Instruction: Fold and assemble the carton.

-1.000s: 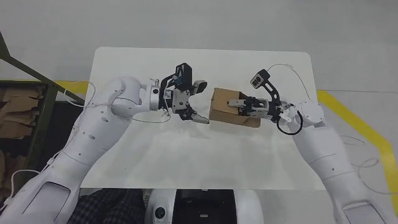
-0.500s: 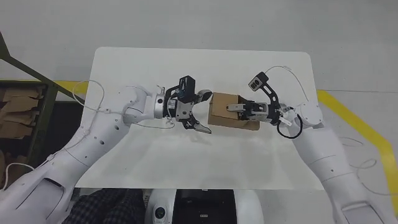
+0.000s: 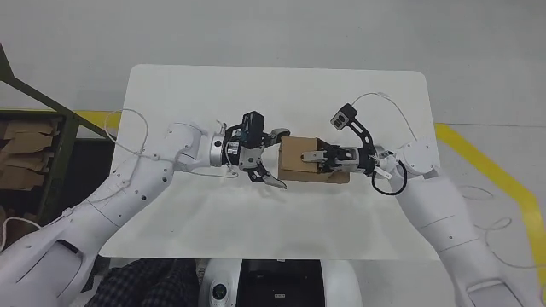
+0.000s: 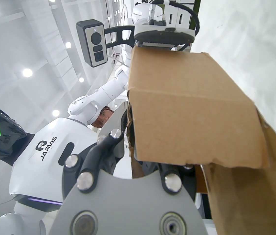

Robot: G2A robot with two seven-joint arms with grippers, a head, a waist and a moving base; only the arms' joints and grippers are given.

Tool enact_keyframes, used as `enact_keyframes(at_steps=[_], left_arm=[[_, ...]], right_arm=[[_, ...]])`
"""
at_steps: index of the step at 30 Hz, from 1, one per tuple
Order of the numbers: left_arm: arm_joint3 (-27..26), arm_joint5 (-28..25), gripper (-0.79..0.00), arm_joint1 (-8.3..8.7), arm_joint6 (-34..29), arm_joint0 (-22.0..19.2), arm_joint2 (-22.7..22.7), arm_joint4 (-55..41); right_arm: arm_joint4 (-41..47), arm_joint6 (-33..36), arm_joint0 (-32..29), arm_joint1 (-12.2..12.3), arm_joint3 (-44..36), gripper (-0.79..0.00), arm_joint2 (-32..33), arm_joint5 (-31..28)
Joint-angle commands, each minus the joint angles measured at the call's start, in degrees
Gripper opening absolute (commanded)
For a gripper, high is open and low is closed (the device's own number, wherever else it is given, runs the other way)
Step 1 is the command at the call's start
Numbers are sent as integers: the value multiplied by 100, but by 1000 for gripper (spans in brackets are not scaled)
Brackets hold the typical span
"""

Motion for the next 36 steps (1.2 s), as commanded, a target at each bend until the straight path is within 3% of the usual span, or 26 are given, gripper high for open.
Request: enact_keyframes(at_steps=[1, 9, 23, 29, 33, 36], left_arm=[[15, 0, 0, 7, 89, -45, 41, 36], [153, 0, 0, 11, 146, -114, 185, -167], [251, 0, 0, -68, -357, -305, 381, -549], [243, 0, -65, -80, -435, -305, 352, -542], [242, 0, -154, -88, -477, -277, 323, -547], [243, 0, -157, -95, -506, -259, 301, -573]], right_arm=[[-21, -1, 6, -5, -5, -785, -22, 9], [-142, -82, 8, -9, -49, -785, -40, -28], [-264, -187, -33, -13, -142, -785, -69, -73], [-251, -198, -38, -15, -128, -785, -71, -57], [-244, -234, -34, -19, -119, -785, -74, -43], [-234, -245, -33, -22, -116, -785, -78, -27]])
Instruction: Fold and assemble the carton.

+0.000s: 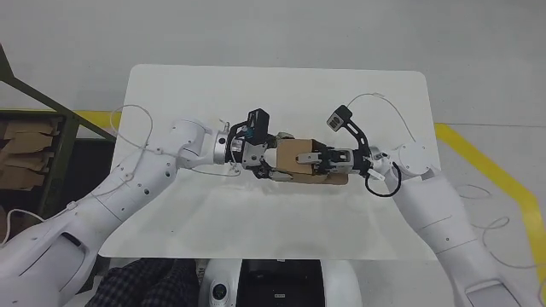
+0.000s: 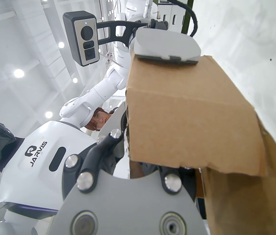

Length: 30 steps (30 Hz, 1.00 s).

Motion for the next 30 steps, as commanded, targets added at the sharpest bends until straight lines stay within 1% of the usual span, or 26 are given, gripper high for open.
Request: enact_keyframes(at_steps=[1, 4, 7, 8, 9, 10, 12, 13, 15, 18, 20, 26, 30], left_arm=[[-2, 0, -157, -5, -13, 13, -14, -25], [-12, 0, -142, -10, -22, 30, -33, -43], [-18, 0, -160, -12, -35, 45, -46, -63], [-22, 0, -179, -12, -42, 48, -50, -66], [-24, 0, -222, -11, -42, 57, -54, -81], [-28, 0, -274, -10, -49, 61, -58, -86], [-31, 0, -379, -9, -50, 73, -65, -112], [-39, 0, -394, -8, -49, 76, -68, -114], [-41, 0, -397, -6, -48, 86, -72, -116], [-35, 0, -394, -4, -47, 98, -78, -132], [-35, 0, -394, -4, -51, 103, -81, -144], [-32, 0, -413, 4, -52, 117, -86, -181], [-11, 0, -419, 20, -22, 140, -104, -193]], right_arm=[[14, -7, 0, -2, 2, -785, -1, 4], [8, 2, 6, -5, 5, -785, -7, 4], [8, -5, 10, -8, 16, -785, -13, 10], [18, -10, 10, -9, 16, -785, -14, 14], [27, -17, 11, -11, 20, -757, -14, 15], [30, -24, 12, -12, 24, -668, -14, 13], [33, -32, 14, -14, 28, -656, -15, 11], [33, -32, 16, -15, 30, -659, -16, 11], [33, -32, 18, -17, 31, -686, -17, 12], [33, -31, 24, -18, 33, -674, -16, 17], [33, -34, 27, -20, 32, -680, -17, 19], [58, -38, 38, -24, 54, -659, -8, 24], [79, -25, 49, -20, 84, -631, 23, 25]])
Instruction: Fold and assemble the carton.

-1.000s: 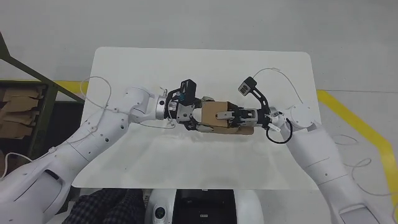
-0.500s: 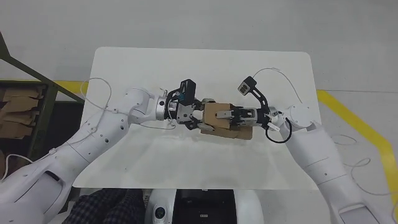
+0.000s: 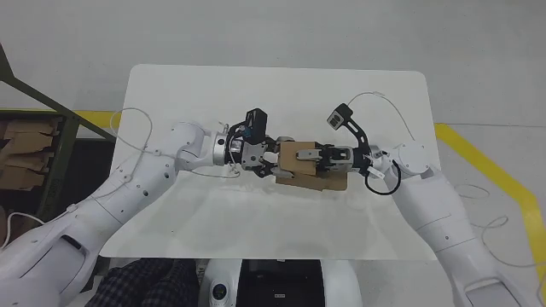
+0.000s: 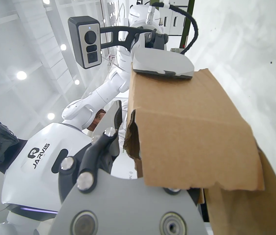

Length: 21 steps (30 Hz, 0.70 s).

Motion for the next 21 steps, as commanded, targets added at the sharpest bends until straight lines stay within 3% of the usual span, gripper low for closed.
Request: enact_keyframes(at_steps=[1, 12, 21], left_arm=[[11, 0, -422, 11, 22, 16, -14, 2], [-11, 0, -434, 115, 254, 203, -228, 82], [-22, 0, -453, 211, 422, 398, -481, 224]], right_arm=[[13, 12, 2, 4, 14, -625, 24, 2], [10, 25, -57, 73, 92, -603, 292, 22], [-246, -78, -249, 243, -53, -594, 872, 67]])
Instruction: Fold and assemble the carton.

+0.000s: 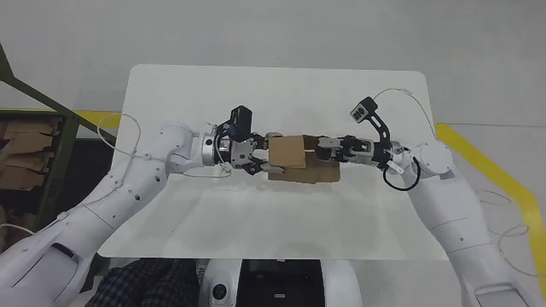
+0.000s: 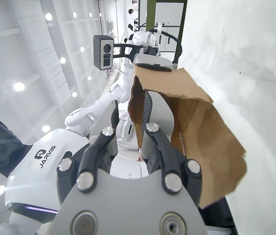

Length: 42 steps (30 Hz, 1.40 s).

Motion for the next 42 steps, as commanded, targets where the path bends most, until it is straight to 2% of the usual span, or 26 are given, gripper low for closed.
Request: enact_keyframes(at_steps=[1, 7, 16, 19, 23, 36, 42], left_arm=[[-2, 0, -456, 19, 28, 38, -67, 38], [-6, 0, -443, 47, 160, 147, -307, 130], [58, 21, -443, 11, 188, 247, -538, 140], [67, 11, -443, -10, 134, 252, -580, 111], [12, 0, -440, -39, 120, 283, -614, 82], [-204, 0, -443, -50, 87, 407, -580, 32], [-173, 0, -443, -42, 77, 405, -595, 17]], right_arm=[[-101, -30, -70, 47, -119, -594, 148, 39], [-578, -115, -481, 180, -849, -597, 457, 195], [-1032, -427, -1166, 267, -1903, -656, 514, 346], [-1192, -460, -1243, 285, -2066, -714, 467, 463], [-1185, -586, -1228, 278, -2042, -785, 378, 512], [-1291, -935, -705, 183, -1685, -785, -117, 583], [-1301, -996, -694, 206, -1644, -785, -29, 557]])
